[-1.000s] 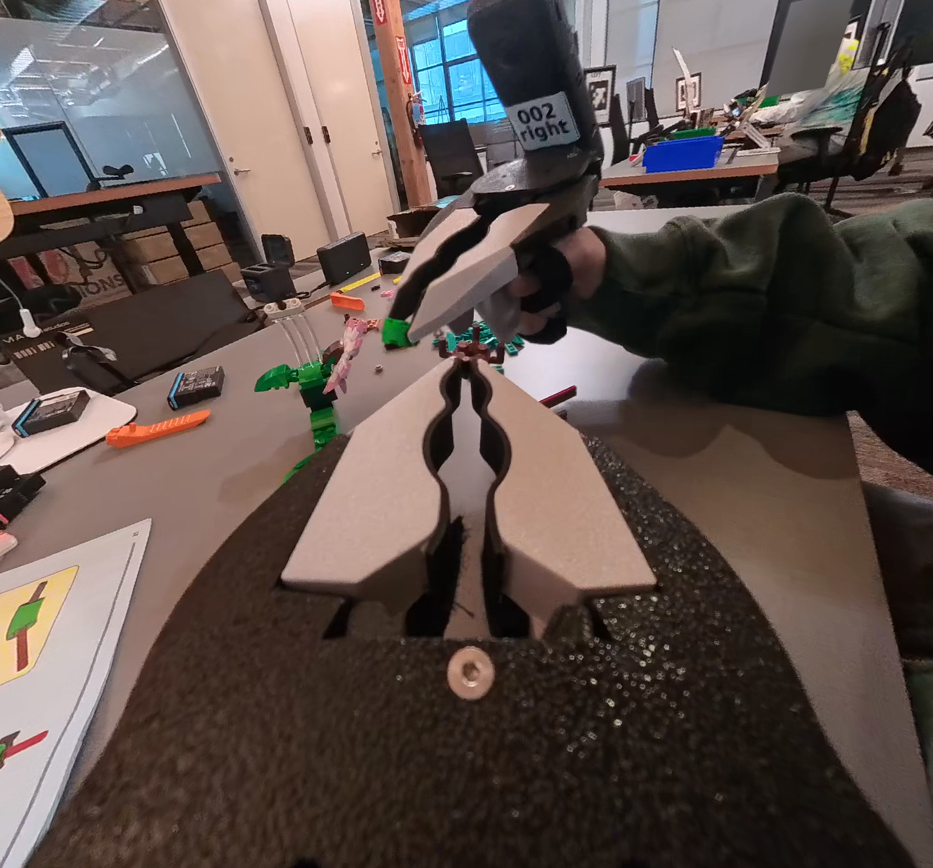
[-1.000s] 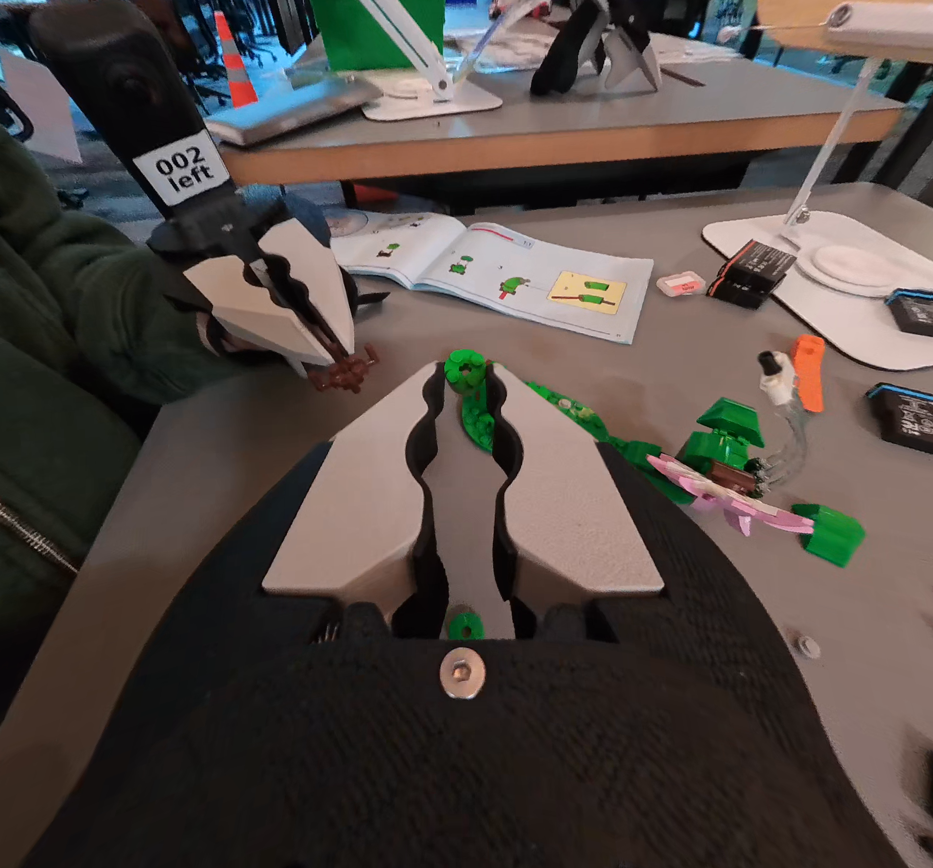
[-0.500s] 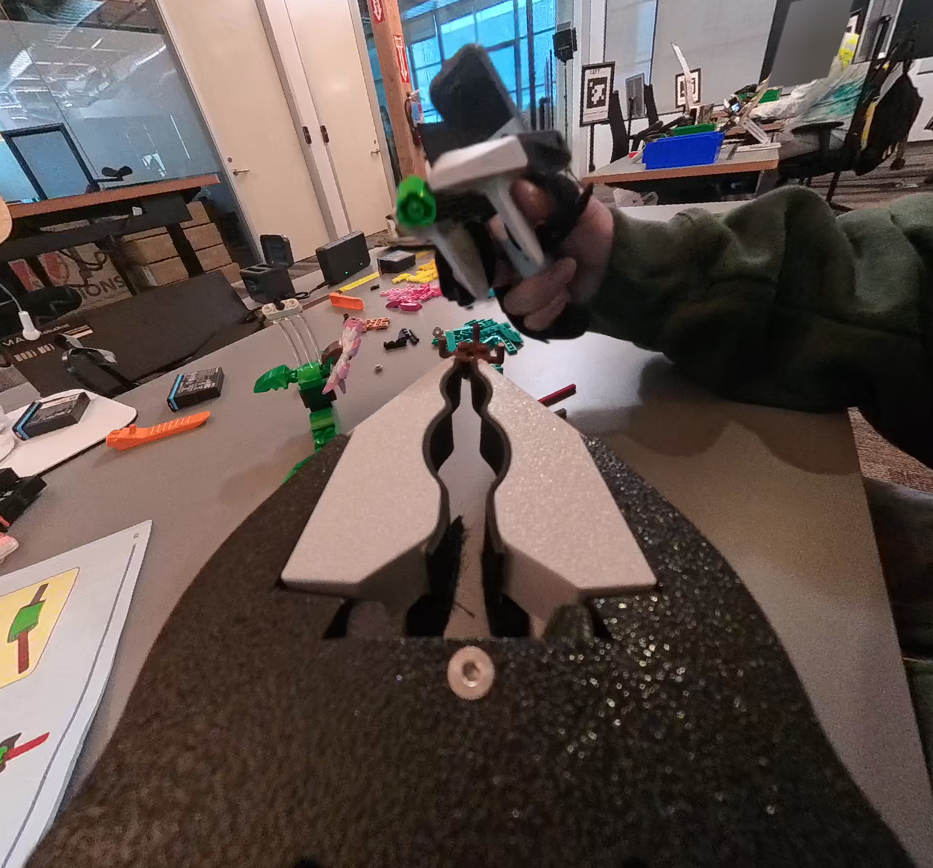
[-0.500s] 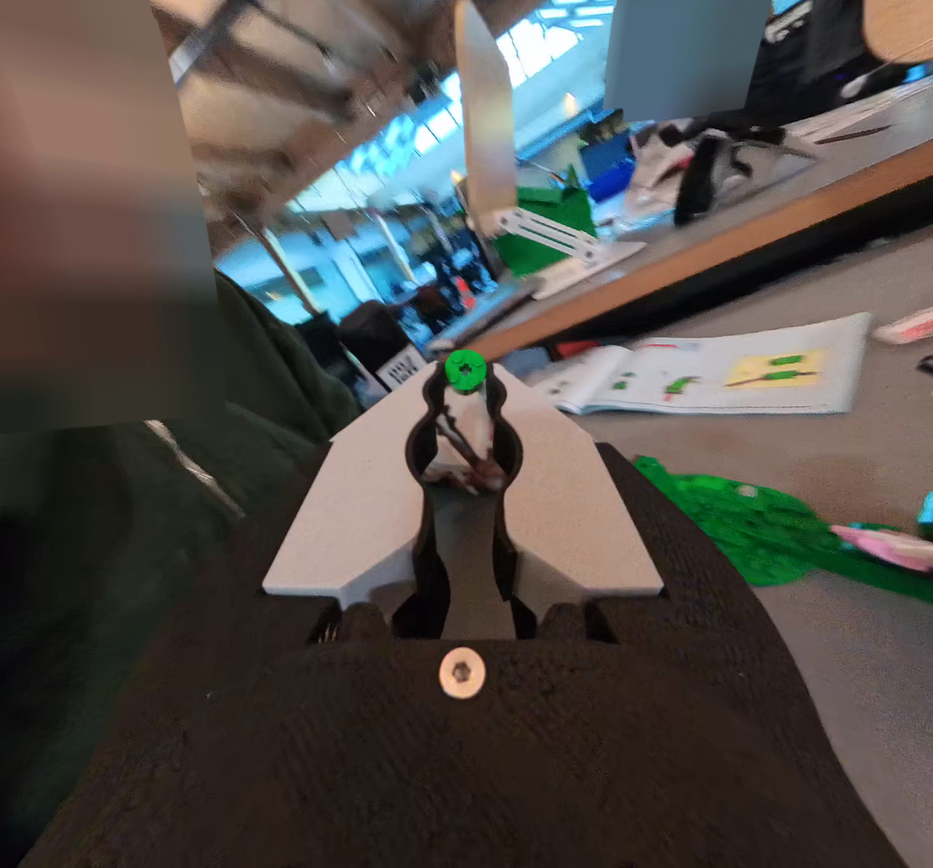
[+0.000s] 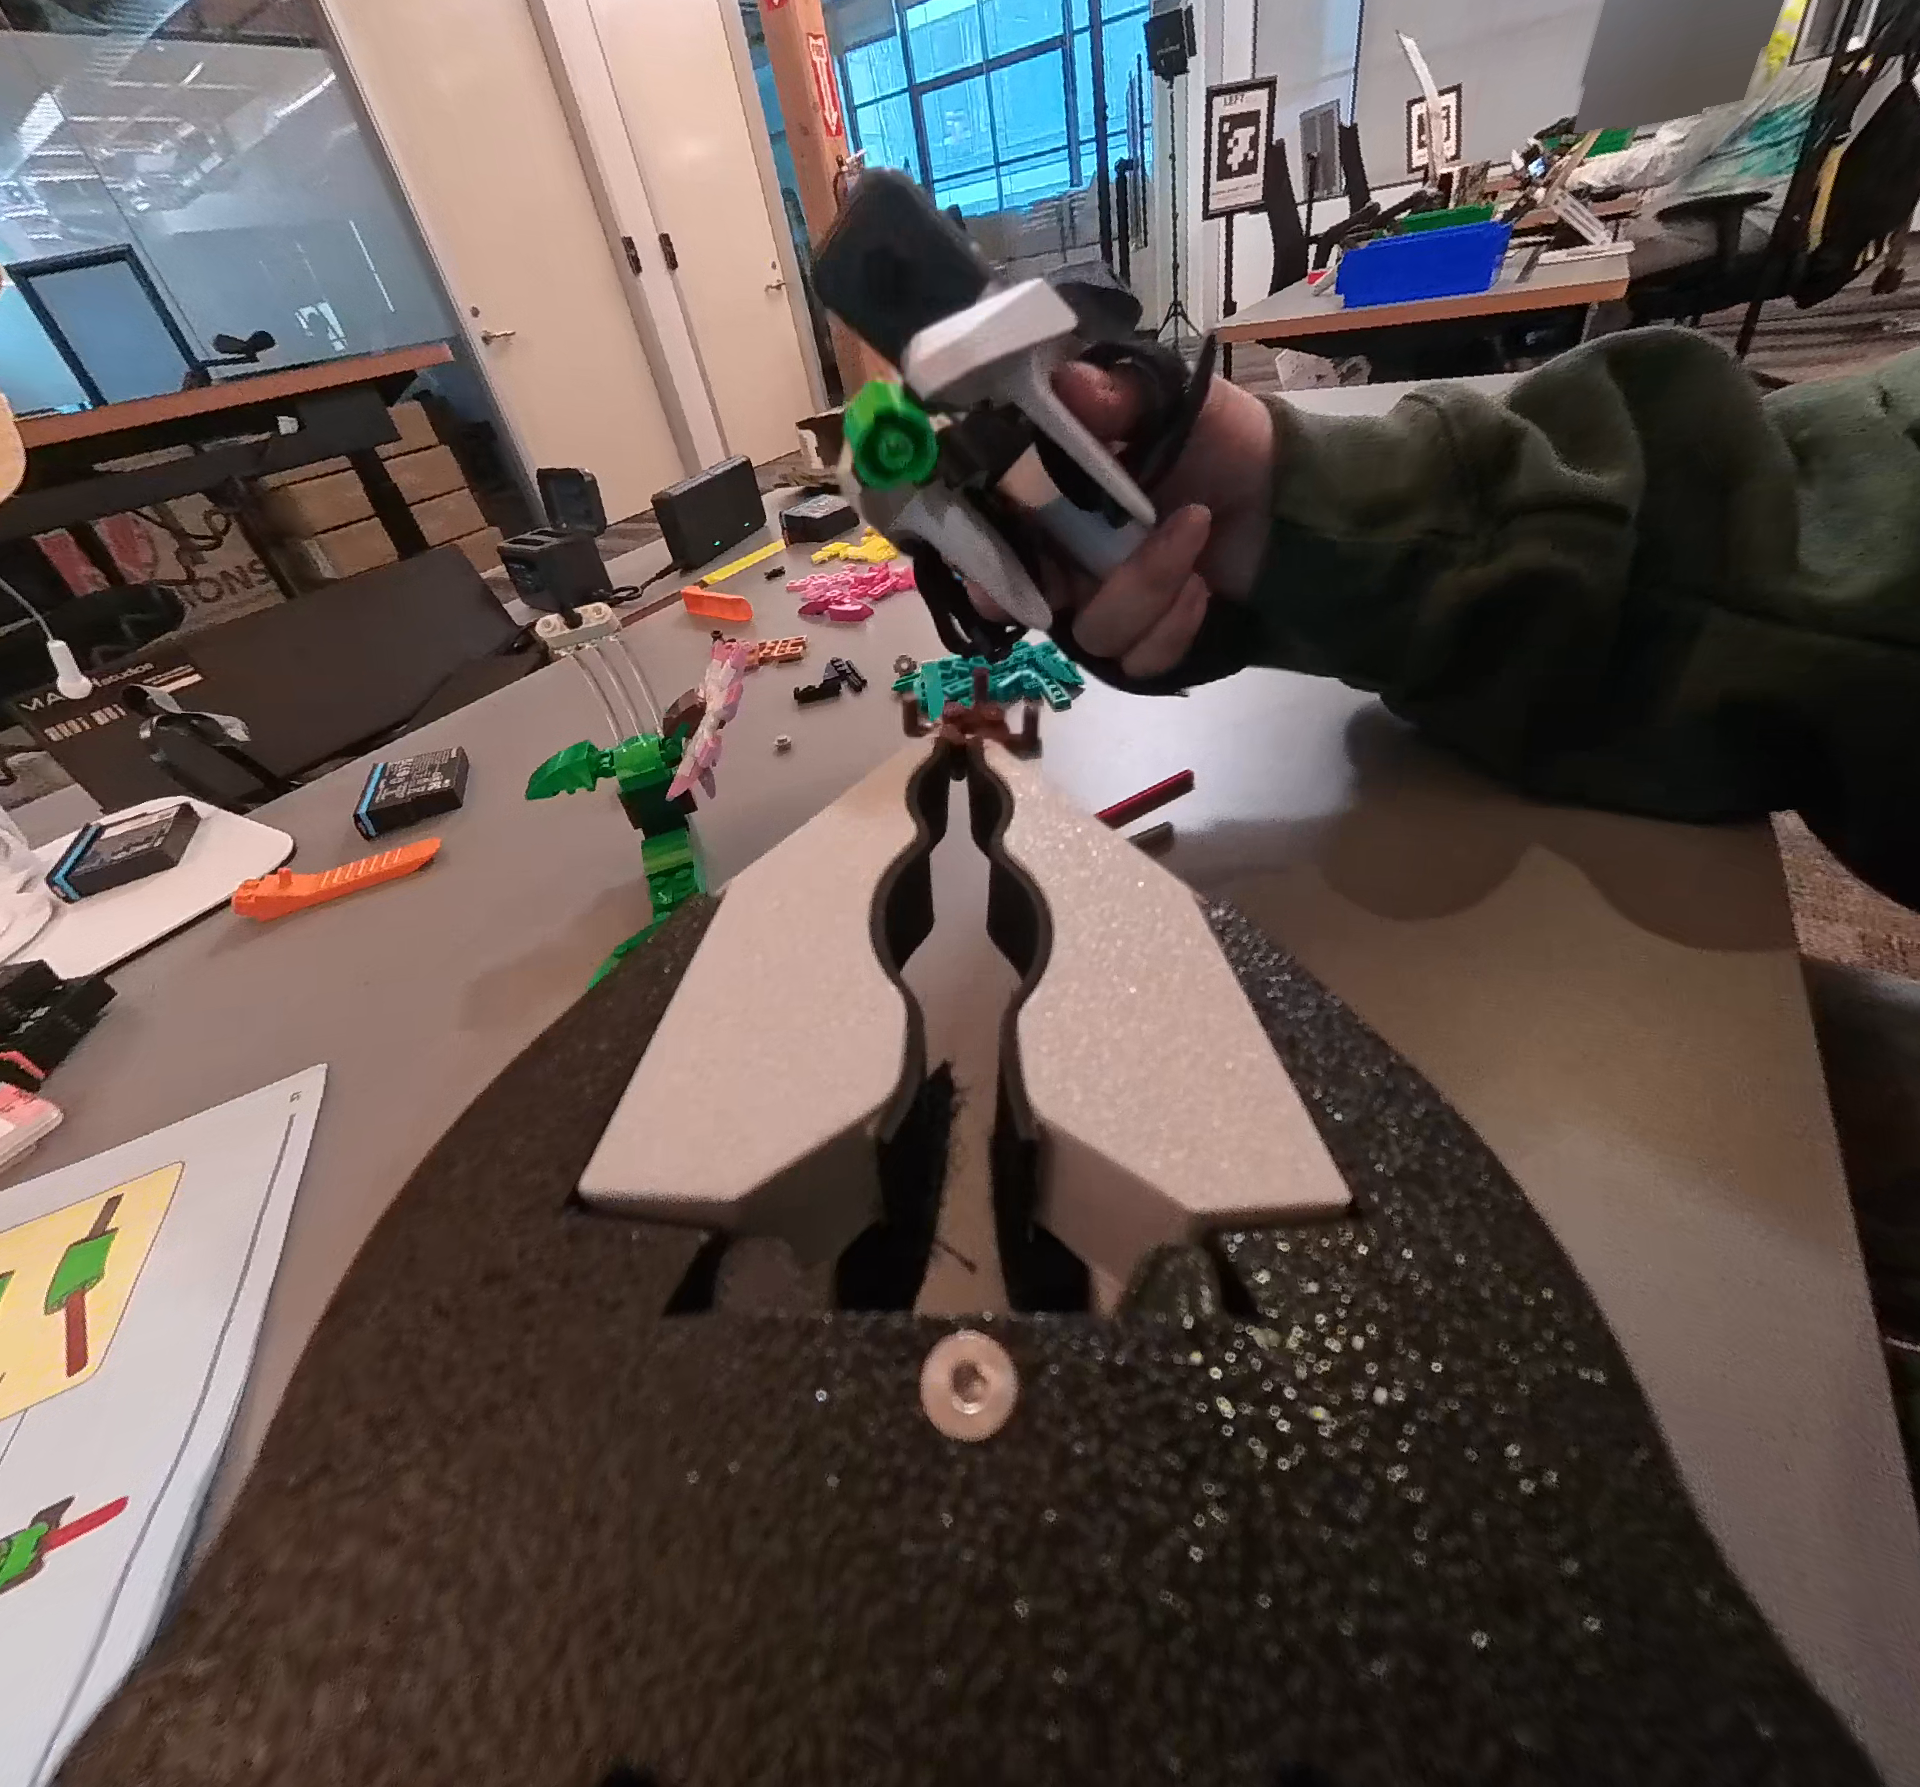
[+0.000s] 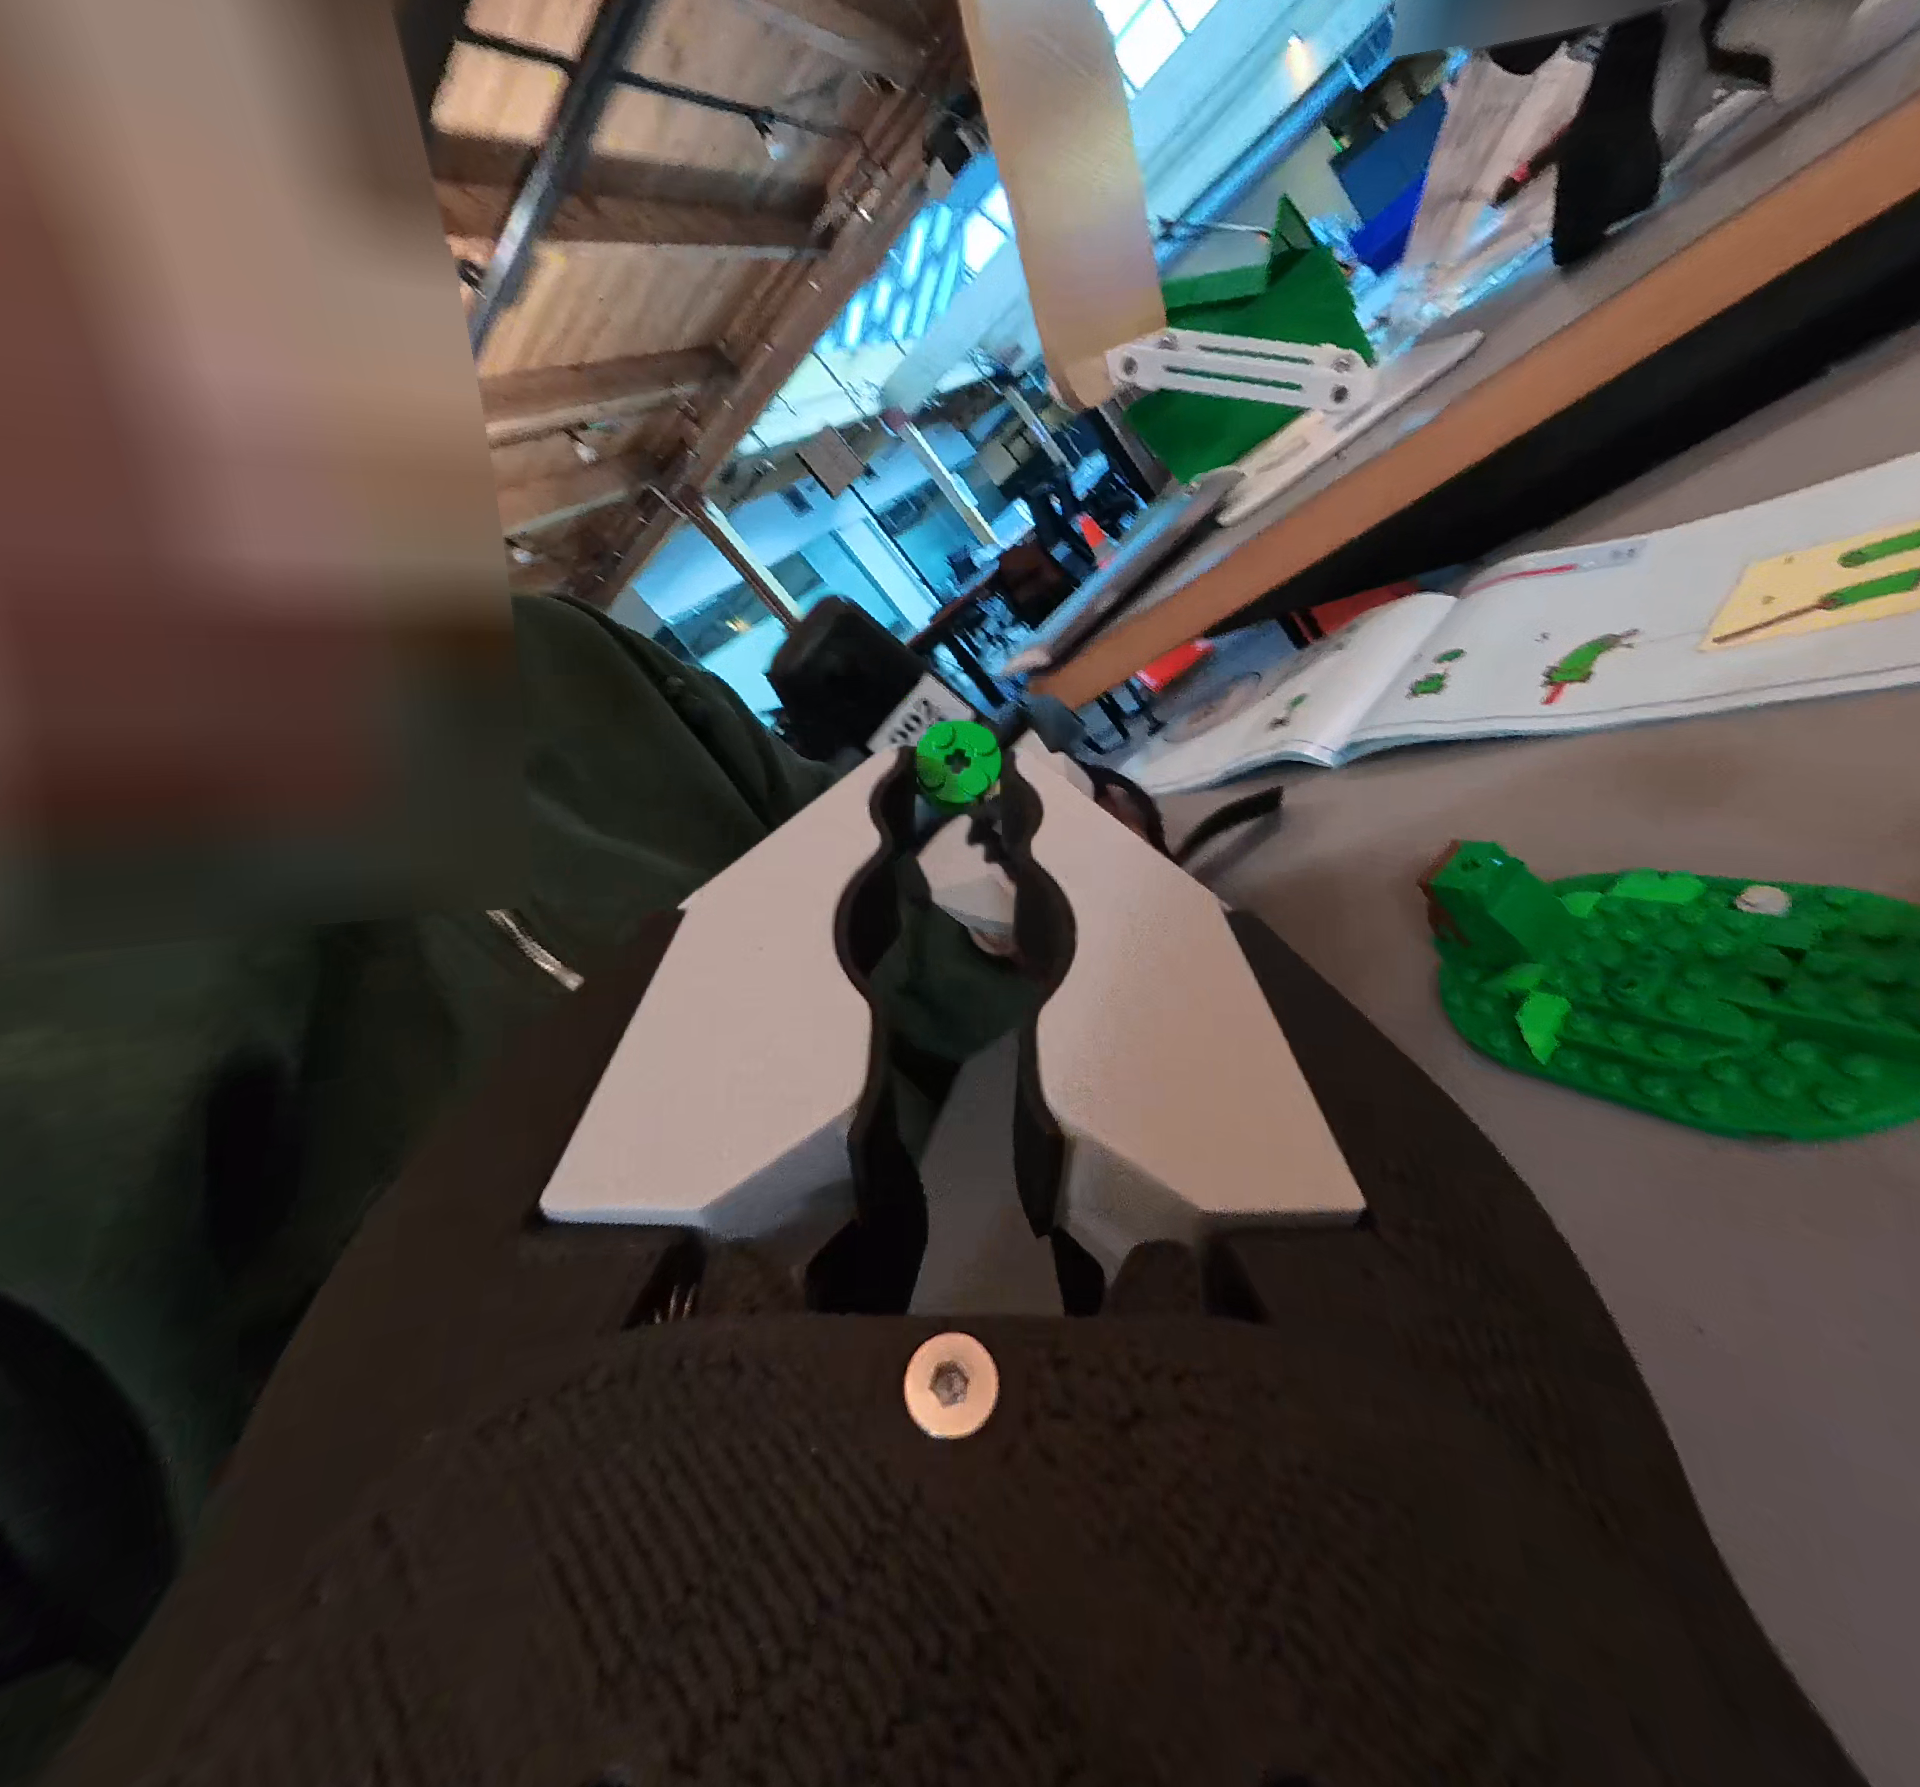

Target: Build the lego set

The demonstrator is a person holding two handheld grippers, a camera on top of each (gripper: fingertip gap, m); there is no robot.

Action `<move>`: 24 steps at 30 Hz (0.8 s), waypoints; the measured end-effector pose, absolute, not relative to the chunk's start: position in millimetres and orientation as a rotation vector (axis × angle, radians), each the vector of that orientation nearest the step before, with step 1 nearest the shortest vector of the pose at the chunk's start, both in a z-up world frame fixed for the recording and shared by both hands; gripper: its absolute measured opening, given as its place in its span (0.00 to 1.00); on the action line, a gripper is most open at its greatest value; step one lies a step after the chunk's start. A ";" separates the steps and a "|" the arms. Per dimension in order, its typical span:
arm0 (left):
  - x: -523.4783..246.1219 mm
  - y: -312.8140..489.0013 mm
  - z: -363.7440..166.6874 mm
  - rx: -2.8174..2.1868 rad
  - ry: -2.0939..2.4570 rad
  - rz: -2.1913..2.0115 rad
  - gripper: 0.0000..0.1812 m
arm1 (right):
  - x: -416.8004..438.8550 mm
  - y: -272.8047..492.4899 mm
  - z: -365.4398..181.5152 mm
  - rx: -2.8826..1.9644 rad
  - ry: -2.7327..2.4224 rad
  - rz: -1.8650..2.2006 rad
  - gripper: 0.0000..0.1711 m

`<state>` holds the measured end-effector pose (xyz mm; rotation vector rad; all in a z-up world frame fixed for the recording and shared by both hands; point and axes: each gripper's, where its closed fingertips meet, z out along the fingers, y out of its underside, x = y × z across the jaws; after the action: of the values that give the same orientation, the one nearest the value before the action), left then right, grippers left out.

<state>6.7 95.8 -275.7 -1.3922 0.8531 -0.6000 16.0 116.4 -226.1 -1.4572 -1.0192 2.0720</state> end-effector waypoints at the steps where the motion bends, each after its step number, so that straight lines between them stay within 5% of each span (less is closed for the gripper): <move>1: 6.6 96.4 -276.4 -1.398 0.853 -0.594 0.00 | 13.9 116.4 -233.2 -1.496 -1.066 1.994 0.08; 12: 11.2 98.3 -293.5 -1.510 0.911 -0.548 0.00 | 7.2 101.5 -290.7 -1.536 -1.666 1.028 0.09; 24: 22.9 84.9 -301.0 -1.501 1.039 -0.617 0.00 | 20.8 87.5 -299.2 -1.438 -1.861 0.799 0.09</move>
<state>22.9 84.9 -301.0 -1.5011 1.0385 -0.6174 20.8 87.5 -299.2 -1.4383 -1.8614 0.7994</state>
